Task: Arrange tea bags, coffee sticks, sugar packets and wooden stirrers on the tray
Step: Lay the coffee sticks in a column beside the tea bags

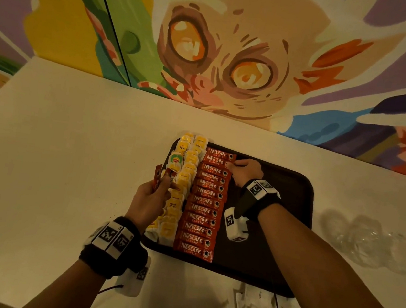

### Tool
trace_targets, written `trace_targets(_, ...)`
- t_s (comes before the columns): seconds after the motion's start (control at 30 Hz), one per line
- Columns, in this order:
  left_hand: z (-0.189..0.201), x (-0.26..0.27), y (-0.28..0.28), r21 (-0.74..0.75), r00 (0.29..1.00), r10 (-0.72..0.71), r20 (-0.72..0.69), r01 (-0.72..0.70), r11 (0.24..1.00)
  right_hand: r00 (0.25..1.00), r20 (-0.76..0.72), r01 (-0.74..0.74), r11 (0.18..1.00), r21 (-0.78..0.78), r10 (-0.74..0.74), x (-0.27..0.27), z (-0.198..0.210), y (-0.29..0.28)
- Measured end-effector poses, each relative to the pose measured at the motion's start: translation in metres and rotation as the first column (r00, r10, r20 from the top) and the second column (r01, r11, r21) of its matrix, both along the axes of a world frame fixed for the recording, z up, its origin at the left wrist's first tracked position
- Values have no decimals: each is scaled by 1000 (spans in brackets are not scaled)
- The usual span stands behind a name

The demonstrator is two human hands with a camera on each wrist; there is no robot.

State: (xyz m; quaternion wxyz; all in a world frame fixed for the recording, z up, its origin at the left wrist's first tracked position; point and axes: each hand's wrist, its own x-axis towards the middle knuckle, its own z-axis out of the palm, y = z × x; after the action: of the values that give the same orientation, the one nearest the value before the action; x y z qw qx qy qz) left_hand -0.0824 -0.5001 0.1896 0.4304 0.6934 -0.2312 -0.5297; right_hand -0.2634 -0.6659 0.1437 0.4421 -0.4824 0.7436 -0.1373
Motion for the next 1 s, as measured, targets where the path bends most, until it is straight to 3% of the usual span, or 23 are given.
trace_targets(0.27, -3, 1, 0, 6, 1000, 3, 5, -3, 1000, 999, -17, 41, 999, 6, -41, -1, -3, -3)
trace_targets(0.5, -7, 1, 0, 6, 997, -8, -73, 9, 1000, 998, 4, 67, 998, -4, -67, -3, -7, -1)
trace_targets(0.67, -5, 0, 0, -9, 995, 10, -101, -11, 1000, 993, 55, 115, 987, -109, -109, -5, -1, 7)
trace_targets(0.83, 0, -3, 4, -26, 993, -16, -115, 13, 1000, 967, 217, -93, 980, -174, 130, 3, 27, 35)
trace_targets(1.0, 11, -13, 12, -39, 975, -159, -154, 155, 987, 777, 397, -440, 873, -212, 488, 13, 70, 75)
